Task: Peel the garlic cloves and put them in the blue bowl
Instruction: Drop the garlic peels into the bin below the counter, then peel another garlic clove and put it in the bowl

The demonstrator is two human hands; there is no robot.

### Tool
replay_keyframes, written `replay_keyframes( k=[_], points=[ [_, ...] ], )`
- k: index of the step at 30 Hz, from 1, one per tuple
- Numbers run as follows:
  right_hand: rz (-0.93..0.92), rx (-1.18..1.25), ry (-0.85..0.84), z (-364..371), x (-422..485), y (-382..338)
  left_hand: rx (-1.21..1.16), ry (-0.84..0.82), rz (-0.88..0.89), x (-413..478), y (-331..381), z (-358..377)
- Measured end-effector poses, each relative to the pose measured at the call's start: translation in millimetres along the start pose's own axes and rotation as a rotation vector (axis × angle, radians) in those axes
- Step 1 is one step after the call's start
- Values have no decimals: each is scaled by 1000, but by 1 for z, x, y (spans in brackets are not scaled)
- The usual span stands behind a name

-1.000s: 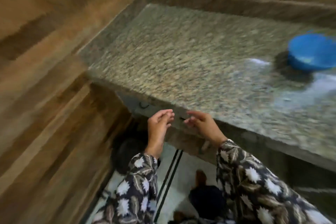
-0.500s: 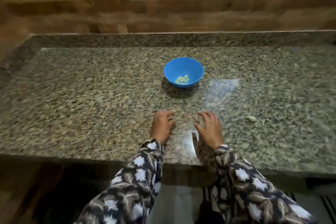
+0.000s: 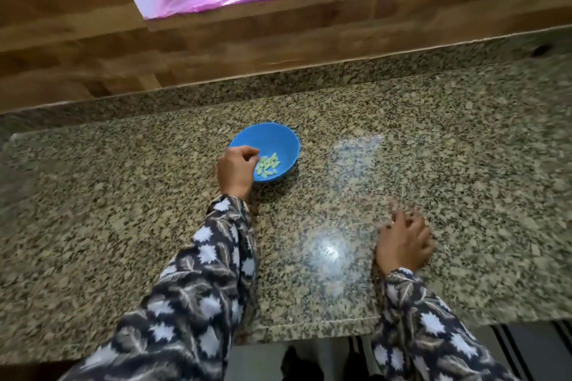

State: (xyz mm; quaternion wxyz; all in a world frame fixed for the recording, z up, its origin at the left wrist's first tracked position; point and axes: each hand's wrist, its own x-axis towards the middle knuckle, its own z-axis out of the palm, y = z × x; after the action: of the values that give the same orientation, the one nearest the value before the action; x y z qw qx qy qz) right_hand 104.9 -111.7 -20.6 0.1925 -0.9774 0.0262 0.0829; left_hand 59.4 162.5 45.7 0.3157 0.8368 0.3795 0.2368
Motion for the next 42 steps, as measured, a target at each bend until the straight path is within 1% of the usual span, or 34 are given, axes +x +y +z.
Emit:
replay_keyframes(
  k=[2,4,6,7,8,9,10,11,12,13,14,18,20,22,25,29,34,37,42],
  points=[
    [-21,43,20,3,5,4,-71,-9,-71,4,-2,4],
    [-45,185,48,1,14,5,-187,56,-111,-1,1,1],
    [-81,400,-1,-3,13,-5,-272,143,-96,-18,4,-1],
    [-108,495,-51,-2,10,-12,-302,145,-74,-31,7,1],
    [-125,581,-115,-2,5,-21,-339,102,-49,-46,9,5],
    [-125,668,-190,0,-1,-31,-379,0,-31,-61,10,11],
    [-105,798,-267,4,-7,-41,-413,-144,-26,-75,11,18],
    [-45,949,-356,7,-14,-50,-440,-290,-34,-87,12,25],
    [48,1117,-453,11,-20,-58,-463,-391,-50,-97,11,33],
    [128,1240,-531,13,-26,-64,-479,-426,-64,-105,10,39],
    [189,1309,-576,16,-30,-69,-485,-419,-76,-111,8,43],
    [301,1494,-716,17,-37,-70,-478,-312,-77,-124,0,47],
    [317,1523,-759,14,-40,-70,-475,-302,-91,-123,-5,44],
    [324,1530,-760,11,-42,-70,-494,-325,-111,-120,-9,42],
    [326,1536,-721,10,-44,-69,-533,-362,-144,-119,-13,41],
    [283,1472,-678,10,-46,-68,-533,-373,-145,-119,-15,42],
    [241,1418,-674,6,-47,-66,-716,-478,-293,-116,-18,38],
    [238,1410,-675,4,-48,-65,-721,-494,-280,-116,-21,38],
    [244,1444,-677,3,-47,-65,-656,-528,-236,-119,-19,34]
  ],
)
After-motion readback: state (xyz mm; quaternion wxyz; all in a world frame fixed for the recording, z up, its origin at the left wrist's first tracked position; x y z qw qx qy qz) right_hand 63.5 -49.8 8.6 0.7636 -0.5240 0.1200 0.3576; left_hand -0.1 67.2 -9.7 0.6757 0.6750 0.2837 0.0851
